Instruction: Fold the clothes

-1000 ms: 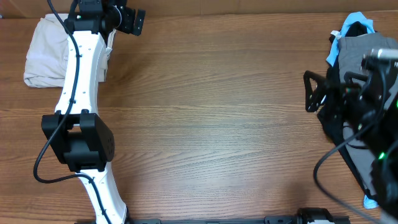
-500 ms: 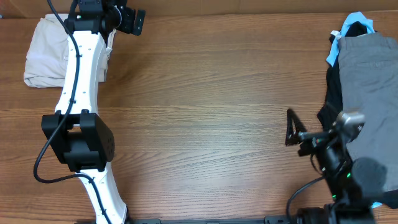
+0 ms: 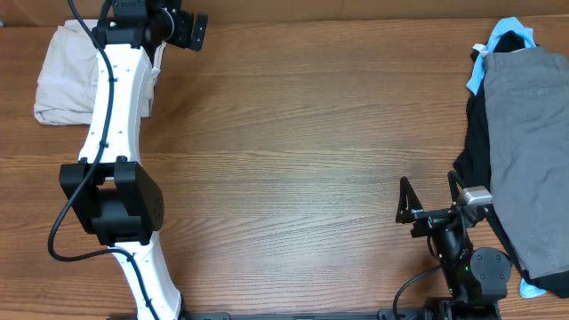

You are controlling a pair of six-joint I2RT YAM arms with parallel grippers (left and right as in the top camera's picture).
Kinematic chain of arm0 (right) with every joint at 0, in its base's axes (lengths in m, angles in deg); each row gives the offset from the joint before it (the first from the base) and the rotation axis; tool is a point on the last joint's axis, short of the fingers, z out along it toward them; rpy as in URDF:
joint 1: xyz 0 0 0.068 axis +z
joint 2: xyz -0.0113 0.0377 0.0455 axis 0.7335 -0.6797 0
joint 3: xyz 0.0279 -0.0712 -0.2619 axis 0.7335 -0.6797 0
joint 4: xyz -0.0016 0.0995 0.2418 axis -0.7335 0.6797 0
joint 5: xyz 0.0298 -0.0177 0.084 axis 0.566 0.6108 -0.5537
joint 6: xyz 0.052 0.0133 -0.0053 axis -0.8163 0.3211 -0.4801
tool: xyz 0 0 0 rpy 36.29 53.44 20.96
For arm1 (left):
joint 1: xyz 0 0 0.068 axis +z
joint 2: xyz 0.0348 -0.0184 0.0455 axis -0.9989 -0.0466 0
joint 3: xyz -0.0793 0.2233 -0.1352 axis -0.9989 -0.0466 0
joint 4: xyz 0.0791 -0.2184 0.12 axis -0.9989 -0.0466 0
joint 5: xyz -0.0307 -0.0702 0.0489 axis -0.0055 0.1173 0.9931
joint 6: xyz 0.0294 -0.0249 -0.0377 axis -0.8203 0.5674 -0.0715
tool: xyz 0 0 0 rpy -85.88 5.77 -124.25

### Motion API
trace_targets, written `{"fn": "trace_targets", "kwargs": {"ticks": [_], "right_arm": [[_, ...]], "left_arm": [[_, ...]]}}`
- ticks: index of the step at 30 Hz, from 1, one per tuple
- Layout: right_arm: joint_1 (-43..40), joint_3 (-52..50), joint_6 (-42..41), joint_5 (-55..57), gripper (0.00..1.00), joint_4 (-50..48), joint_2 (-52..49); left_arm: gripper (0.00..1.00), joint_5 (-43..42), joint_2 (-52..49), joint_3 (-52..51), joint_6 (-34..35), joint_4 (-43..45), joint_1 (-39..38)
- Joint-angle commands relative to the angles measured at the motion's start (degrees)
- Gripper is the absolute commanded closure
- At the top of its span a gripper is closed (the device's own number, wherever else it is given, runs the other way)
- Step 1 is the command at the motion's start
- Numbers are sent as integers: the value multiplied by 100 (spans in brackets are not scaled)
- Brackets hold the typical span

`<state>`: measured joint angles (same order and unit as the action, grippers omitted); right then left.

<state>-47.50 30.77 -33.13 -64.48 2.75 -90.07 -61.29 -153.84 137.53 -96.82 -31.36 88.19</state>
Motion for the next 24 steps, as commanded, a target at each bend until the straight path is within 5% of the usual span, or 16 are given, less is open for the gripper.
{"fn": "trace_targets", "kwargs": {"ticks": [1,24], "right_arm": [[33,-173,4,267,0,-39,179],[37,-660,4,282,0,-68,719]], "left_arm": [[0,-42,-52,-9,83,9,22],[0,-42,-52,-9,83,9,22]]}}
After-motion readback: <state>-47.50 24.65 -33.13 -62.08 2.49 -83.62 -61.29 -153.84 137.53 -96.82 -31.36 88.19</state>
